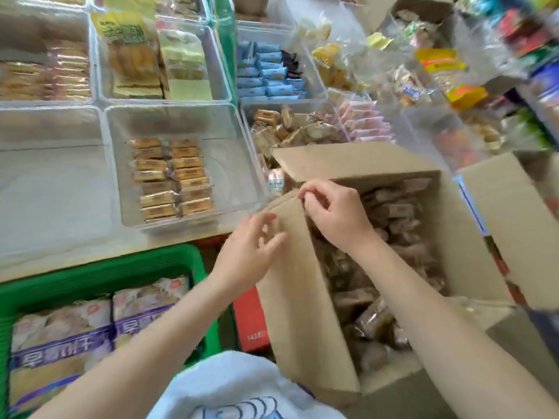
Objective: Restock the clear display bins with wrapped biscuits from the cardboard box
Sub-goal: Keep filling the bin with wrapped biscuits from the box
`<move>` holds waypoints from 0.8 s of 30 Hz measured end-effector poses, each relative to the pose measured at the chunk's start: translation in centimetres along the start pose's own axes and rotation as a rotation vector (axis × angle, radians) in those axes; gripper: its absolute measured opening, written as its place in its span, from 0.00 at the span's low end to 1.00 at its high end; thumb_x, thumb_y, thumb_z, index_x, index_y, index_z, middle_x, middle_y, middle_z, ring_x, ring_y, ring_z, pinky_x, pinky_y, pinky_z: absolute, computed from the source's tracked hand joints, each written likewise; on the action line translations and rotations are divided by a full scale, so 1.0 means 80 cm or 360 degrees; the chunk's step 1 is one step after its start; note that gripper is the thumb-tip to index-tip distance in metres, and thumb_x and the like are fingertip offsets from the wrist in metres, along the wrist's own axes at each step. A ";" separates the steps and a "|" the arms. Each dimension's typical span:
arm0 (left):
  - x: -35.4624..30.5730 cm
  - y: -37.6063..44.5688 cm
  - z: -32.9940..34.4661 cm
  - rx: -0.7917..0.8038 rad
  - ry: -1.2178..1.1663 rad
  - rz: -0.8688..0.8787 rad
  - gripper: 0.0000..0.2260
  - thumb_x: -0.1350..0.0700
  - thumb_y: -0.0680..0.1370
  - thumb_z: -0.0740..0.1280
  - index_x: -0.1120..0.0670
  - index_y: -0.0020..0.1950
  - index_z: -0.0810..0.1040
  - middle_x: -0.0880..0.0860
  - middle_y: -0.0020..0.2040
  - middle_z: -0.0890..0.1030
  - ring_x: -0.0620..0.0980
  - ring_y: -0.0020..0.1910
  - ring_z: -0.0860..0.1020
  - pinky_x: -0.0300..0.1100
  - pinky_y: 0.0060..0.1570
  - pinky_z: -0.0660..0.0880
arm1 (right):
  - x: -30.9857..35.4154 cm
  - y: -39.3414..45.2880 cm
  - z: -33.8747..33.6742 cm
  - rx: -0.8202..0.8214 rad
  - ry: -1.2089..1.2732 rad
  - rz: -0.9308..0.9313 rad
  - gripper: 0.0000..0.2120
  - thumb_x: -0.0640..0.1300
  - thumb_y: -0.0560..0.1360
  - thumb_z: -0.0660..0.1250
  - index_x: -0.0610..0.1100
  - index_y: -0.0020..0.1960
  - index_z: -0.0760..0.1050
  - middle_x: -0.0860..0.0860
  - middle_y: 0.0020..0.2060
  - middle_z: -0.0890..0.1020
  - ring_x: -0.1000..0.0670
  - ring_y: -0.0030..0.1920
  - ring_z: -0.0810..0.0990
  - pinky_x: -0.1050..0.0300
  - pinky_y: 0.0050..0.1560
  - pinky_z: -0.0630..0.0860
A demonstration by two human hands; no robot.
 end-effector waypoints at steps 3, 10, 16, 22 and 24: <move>-0.026 -0.021 0.068 0.0254 -0.0203 -0.0125 0.45 0.37 0.75 0.71 0.46 0.83 0.49 0.46 0.81 0.54 0.45 0.78 0.59 0.44 0.74 0.61 | -0.043 -0.056 -0.029 0.0088 -0.0086 0.0176 0.07 0.39 0.78 0.64 0.45 0.46 0.80 0.54 0.31 0.78 0.58 0.32 0.74 0.59 0.37 0.71; -0.012 -0.022 0.100 0.0246 -0.0504 -0.0386 0.53 0.35 0.64 0.71 0.37 0.81 0.44 0.45 0.82 0.53 0.51 0.77 0.64 0.57 0.74 0.66 | -0.116 -0.131 -0.037 0.1444 -0.0450 0.0515 0.20 0.58 0.77 0.69 0.50 0.65 0.76 0.53 0.57 0.79 0.51 0.55 0.77 0.55 0.54 0.76; -0.019 -0.025 0.101 0.0195 -0.0500 -0.0431 0.51 0.36 0.65 0.72 0.37 0.81 0.47 0.43 0.82 0.56 0.51 0.75 0.68 0.58 0.72 0.69 | -0.123 -0.130 -0.048 0.1337 -0.0396 0.0345 0.17 0.55 0.75 0.73 0.49 0.61 0.77 0.53 0.53 0.79 0.51 0.51 0.78 0.54 0.51 0.77; -0.060 -0.029 0.060 -0.0188 -0.0032 -0.0177 0.29 0.43 0.77 0.71 0.45 0.75 0.66 0.49 0.77 0.65 0.48 0.75 0.64 0.51 0.73 0.64 | -0.086 -0.089 -0.090 0.0608 0.0645 0.0523 0.14 0.56 0.80 0.65 0.46 0.53 0.81 0.51 0.43 0.86 0.50 0.42 0.84 0.56 0.44 0.78; -0.083 -0.029 0.029 -0.0141 -0.0351 -0.0084 0.19 0.39 0.76 0.68 0.44 0.65 0.75 0.46 0.65 0.78 0.46 0.64 0.76 0.48 0.63 0.75 | -0.060 -0.071 -0.087 0.0554 0.0798 0.0486 0.17 0.56 0.82 0.62 0.43 0.53 0.81 0.51 0.37 0.84 0.49 0.33 0.79 0.58 0.33 0.74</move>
Point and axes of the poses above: each hand's wrist, its own y-axis towards the middle knuckle, its own z-axis out of the palm, x = y × z, the point moved 2 cm from there along y, towards the middle knuckle
